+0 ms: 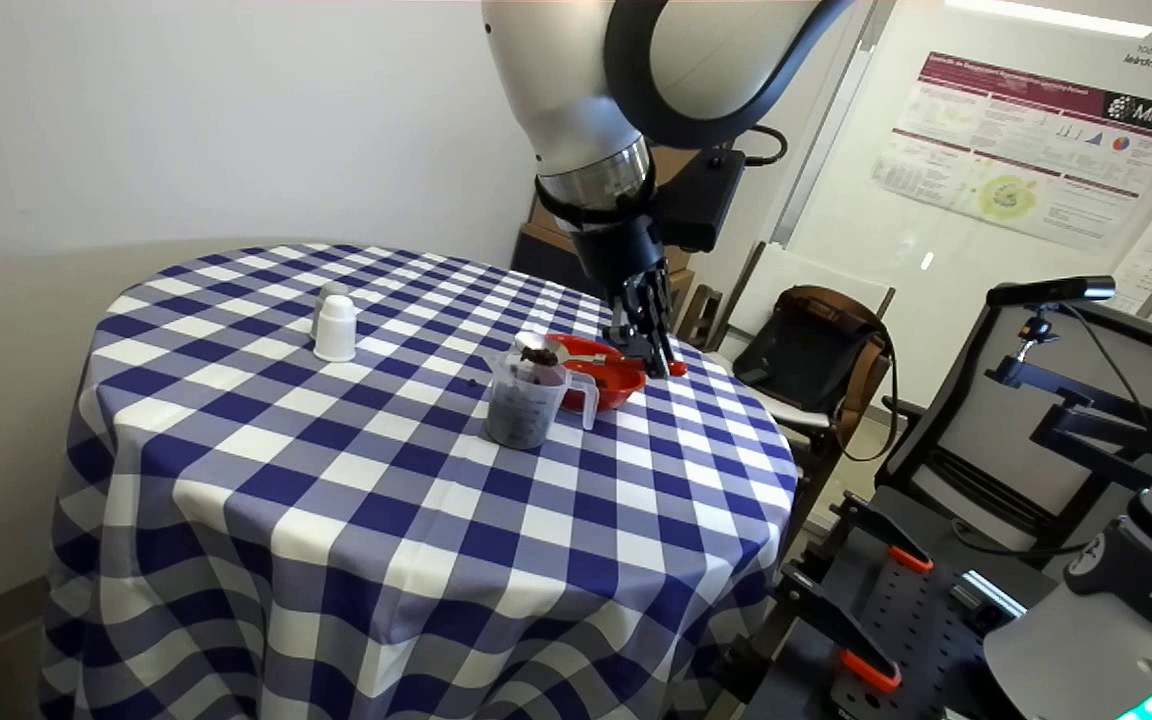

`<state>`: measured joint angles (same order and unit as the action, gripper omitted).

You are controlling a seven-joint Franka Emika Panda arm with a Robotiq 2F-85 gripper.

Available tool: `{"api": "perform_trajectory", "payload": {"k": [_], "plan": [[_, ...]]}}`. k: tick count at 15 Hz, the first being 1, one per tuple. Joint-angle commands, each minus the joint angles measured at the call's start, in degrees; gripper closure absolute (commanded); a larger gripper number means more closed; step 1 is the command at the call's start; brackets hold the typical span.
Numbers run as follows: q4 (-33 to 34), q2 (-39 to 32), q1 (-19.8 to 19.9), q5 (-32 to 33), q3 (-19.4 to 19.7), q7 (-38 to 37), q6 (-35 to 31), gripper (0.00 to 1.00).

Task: Place some of the contents in the red bowl into the clear jug using the spoon

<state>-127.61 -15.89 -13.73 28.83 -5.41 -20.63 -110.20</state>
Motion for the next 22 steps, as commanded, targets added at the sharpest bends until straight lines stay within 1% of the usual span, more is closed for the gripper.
{"api": "perform_trajectory", "payload": {"k": [1, 6, 11, 14, 16, 18, 20, 22], "plan": [[-2.76, 2.28, -1.10, 3.65, -0.44, -3.46, -1.53, 0.95], [-3.94, 2.86, -1.97, 7.75, -1.17, -7.17, -2.51, 0.95], [-5.07, 2.85, -2.61, 14.57, -1.66, -12.13, -2.76, 0.95], [-5.61, 2.93, -2.46, 17.15, -2.16, -13.89, -2.58, 0.95], [-5.55, 3.29, -1.79, 16.35, -2.43, -13.98, -3.05, 0.95], [-4.92, 4.01, -0.61, 13.74, -2.23, -12.66, -3.86, 0.95], [-3.95, 5.00, 1.49, 10.30, -1.41, -10.76, -5.03, 0.95], [-2.20, 5.63, 4.44, 5.94, 0.35, -8.99, -5.99, 0.95]]}}
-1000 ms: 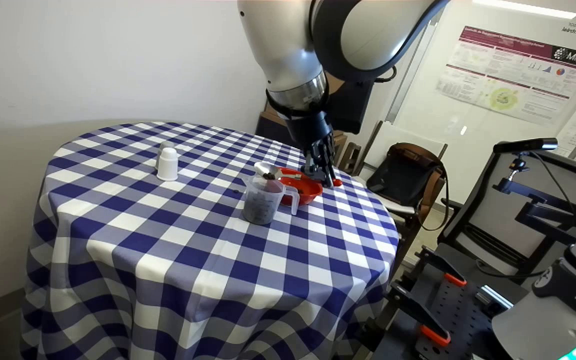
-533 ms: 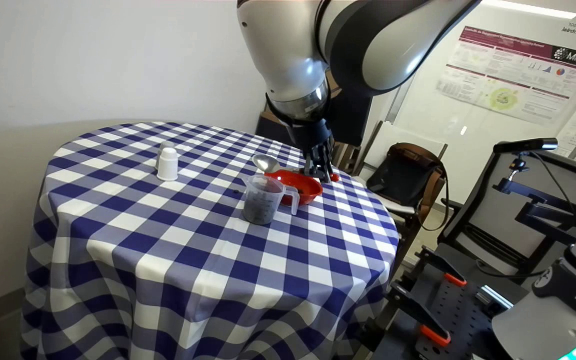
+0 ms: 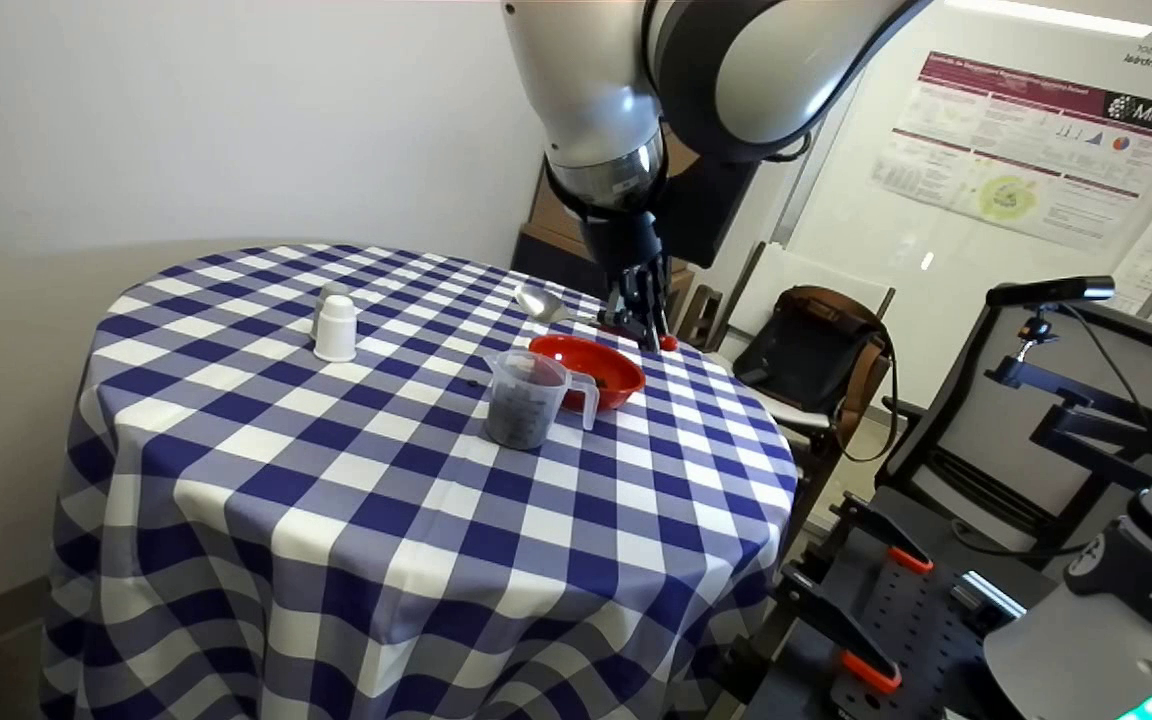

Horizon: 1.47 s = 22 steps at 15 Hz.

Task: Place some of the contents in the red bowl into the clear jug using the spoon

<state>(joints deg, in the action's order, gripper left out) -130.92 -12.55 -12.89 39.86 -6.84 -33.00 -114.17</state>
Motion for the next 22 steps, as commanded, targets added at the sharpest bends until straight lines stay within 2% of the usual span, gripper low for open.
{"api": "perform_trajectory", "payload": {"k": [1, 5, 8, 14, 22], "plan": [[2.14, 2.29, 5.01, -7.04, 2.88, 4.29, -2.18, 0.95], [6.55, -0.80, 9.62, -12.46, 6.75, 7.67, -2.96, 0.95], [8.77, -4.03, 11.69, -17.49, 8.20, 11.16, -3.11, 0.95], [11.78, -10.83, 12.30, -25.59, 8.43, 15.72, -1.69, 0.95], [16.99, -16.96, 12.86, -31.02, 8.45, 21.96, 1.71, 0.95]]}}
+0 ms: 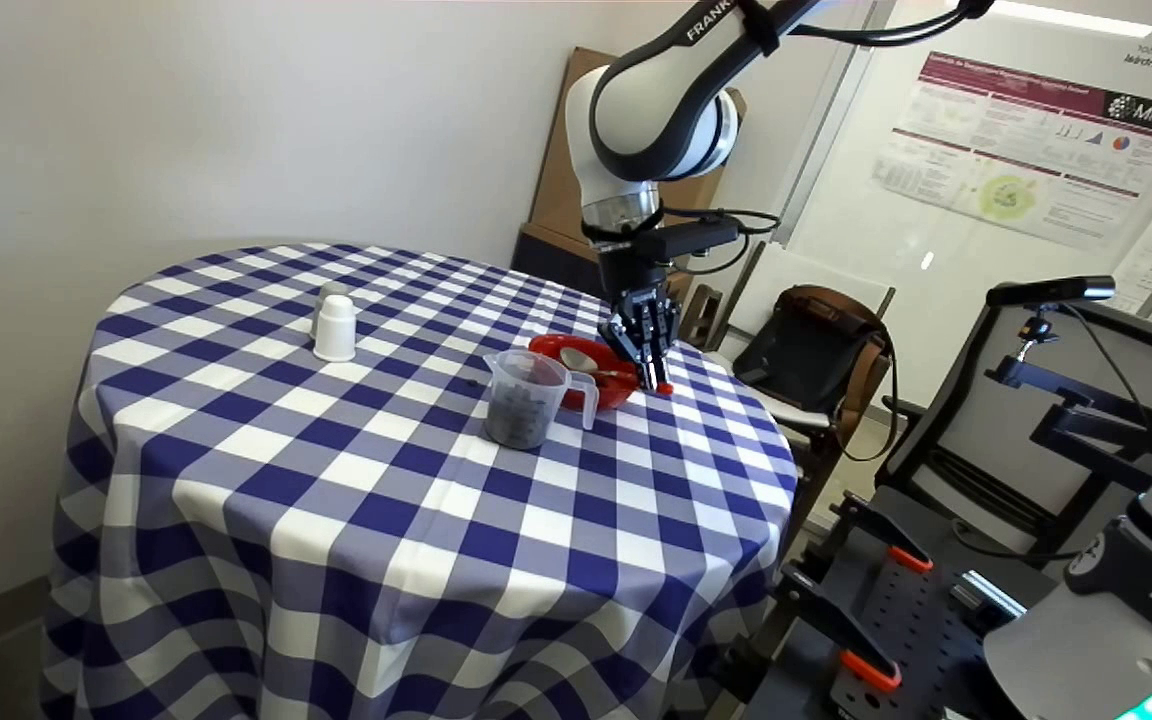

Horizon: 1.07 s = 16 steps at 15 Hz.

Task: Place some of the contents in the red bowl into the clear jug using the spoon

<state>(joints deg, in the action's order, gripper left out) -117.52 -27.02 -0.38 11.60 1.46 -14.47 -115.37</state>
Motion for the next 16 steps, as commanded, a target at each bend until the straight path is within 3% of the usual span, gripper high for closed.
{"api": "perform_trajectory", "payload": {"k": [1, 3, 4, 6, 10, 12, 16], "plan": [[4.16, -2.99, 0.43, -3.20, 0.15, 4.11, 3.46, 0.95], [5.28, -3.59, 0.57, -4.03, 0.06, 5.26, 4.93, 0.93], [5.71, -3.78, 0.60, -4.31, 0.04, 5.71, 5.44, 0.55], [6.30, -3.75, 0.61, -4.95, -0.01, 6.30, 6.23, 0.49], [6.19, -2.59, 0.86, -6.45, -0.09, 7.12, 6.15, 0.19], [4.31, -0.41, 0.98, -7.34, -0.03, 6.90, 3.10, 0.05], [-3.22, 7.90, 1.11, -7.67, 0.07, 6.56, -9.59, 0.00]]}}
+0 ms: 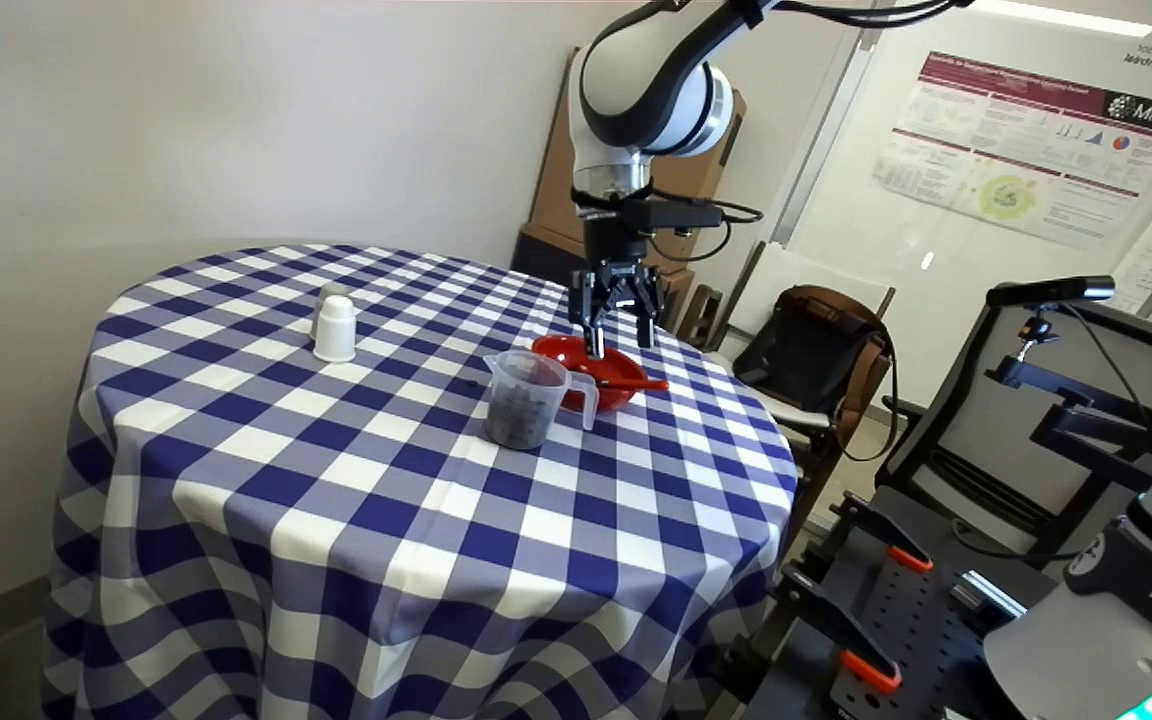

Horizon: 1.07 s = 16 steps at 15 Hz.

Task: Place some of the contents in the red bowl into the clear jug using the spoon

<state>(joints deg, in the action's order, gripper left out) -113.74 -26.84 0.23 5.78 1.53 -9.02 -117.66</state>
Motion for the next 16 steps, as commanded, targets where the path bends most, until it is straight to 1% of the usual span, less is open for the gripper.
{"api": "perform_trajectory", "payload": {"k": [1, 3, 5, 8, 11, 12, 14, 15, 16], "plan": [[-9.26, 10.19, 0.74, -2.14, -0.15, 1.86, -10.13, 0.00], [-14.30, 15.44, 0.68, -1.96, -0.12, 2.01, -16.24, 0.00], [-19.91, 21.01, 0.93, -3.12, -0.47, 3.01, -22.26, 0.00], [-26.75, 28.30, 1.14, -6.51, -0.70, 7.12, -27.49, 0.00], [-32.22, 36.59, 1.00, -10.48, 0.20, 12.18, -26.60, 0.00], [-33.66, 39.15, 0.96, -11.50, 0.72, 12.81, -26.01, 0.00], [-36.39, 44.62, 1.50, -12.84, 1.94, 11.13, -23.90, 0.00], [-31.76, 37.58, 1.05, -10.55, 0.93, 10.06, -24.94, 0.00], [-33.19, 40.02, 1.29, -10.97, 1.40, 10.06, -24.64, 0.00]]}}
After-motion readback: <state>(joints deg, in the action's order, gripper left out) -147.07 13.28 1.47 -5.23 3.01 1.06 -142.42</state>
